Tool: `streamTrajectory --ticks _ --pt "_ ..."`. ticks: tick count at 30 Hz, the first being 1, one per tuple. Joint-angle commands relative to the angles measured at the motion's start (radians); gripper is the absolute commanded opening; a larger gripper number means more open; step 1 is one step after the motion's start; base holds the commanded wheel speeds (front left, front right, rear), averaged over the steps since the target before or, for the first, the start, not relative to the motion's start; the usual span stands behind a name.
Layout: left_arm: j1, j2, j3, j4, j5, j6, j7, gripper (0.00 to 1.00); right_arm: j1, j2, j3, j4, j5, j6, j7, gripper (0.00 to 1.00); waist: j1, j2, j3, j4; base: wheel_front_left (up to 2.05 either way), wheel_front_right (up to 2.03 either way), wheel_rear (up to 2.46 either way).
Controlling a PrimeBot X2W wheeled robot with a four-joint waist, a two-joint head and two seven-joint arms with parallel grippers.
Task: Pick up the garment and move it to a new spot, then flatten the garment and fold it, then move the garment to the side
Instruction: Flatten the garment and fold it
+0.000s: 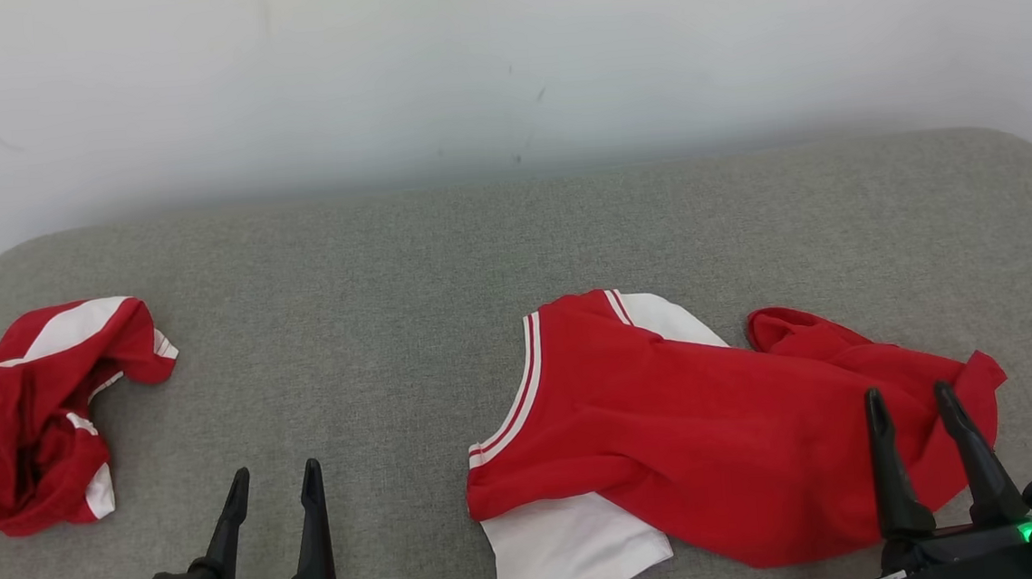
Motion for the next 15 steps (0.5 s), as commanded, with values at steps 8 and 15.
streamTrajectory --ticks 8,15 --pt "-0.04 0.007 -0.055 0.042 -0.005 -0.001 -0.003 1.0 -0.006 0.007 0.023 0.017 -0.003 -0.002 -0.001 1.0 0.0 0.0 0.01 -0.025 0.0 0.0 0.0" --pt "-0.154 0.041 -0.19 0.184 -0.041 0.0 0.018 1.0 -0.021 -0.007 0.041 0.041 0.009 -0.002 -0.001 1.0 0.0 0.0 0.021 -0.068 0.0 0.0 0.0"
